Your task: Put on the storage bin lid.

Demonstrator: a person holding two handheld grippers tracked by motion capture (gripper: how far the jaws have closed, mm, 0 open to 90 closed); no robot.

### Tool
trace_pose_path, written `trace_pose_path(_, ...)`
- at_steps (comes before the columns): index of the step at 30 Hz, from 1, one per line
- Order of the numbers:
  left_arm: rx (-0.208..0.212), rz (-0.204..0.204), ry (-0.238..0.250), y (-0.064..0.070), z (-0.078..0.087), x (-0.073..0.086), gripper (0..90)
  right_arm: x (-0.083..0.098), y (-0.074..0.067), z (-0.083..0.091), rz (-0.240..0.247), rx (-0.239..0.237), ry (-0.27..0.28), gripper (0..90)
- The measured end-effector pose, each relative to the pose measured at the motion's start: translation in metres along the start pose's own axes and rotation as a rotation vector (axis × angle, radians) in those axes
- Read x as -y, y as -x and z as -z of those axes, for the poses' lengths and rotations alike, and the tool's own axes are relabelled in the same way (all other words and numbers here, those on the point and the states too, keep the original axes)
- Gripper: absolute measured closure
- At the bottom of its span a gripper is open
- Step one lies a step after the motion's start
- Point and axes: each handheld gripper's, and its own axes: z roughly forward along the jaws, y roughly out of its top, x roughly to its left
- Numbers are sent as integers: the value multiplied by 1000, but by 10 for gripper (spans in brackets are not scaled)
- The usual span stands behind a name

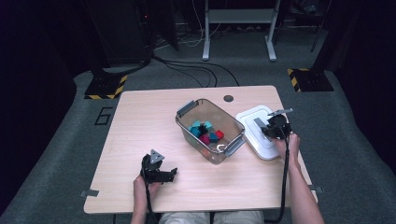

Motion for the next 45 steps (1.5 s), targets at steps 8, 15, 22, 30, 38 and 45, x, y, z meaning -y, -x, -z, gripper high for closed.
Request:
trace_pose_path(8, 0, 0, 0, 0, 0, 0, 80, -9, -3, 18, 17, -1, 23, 668)
trace_pose_path(15, 0, 0, 0, 0, 0, 0, 80, -20, -7, 33, 28, 0, 32, 668)
trace_pose_path(22, 0, 0, 0, 0, 0, 0, 80, -25, -7, 42, 20, 4, 36, 668)
trace_pose_path(30, -3, 0, 4, 0, 0, 0, 83, -35, -3, 56, 27, 5, 53, 668)
trace_pose_path(38, -3, 0, 3, 0, 0, 0, 84, -54, -3, 82, 30, 10, 72, 668)
trace_pose_path(45, -4, -1, 3, 0, 0, 0, 86, -71, -10, 104, 45, -4, 92, 668)
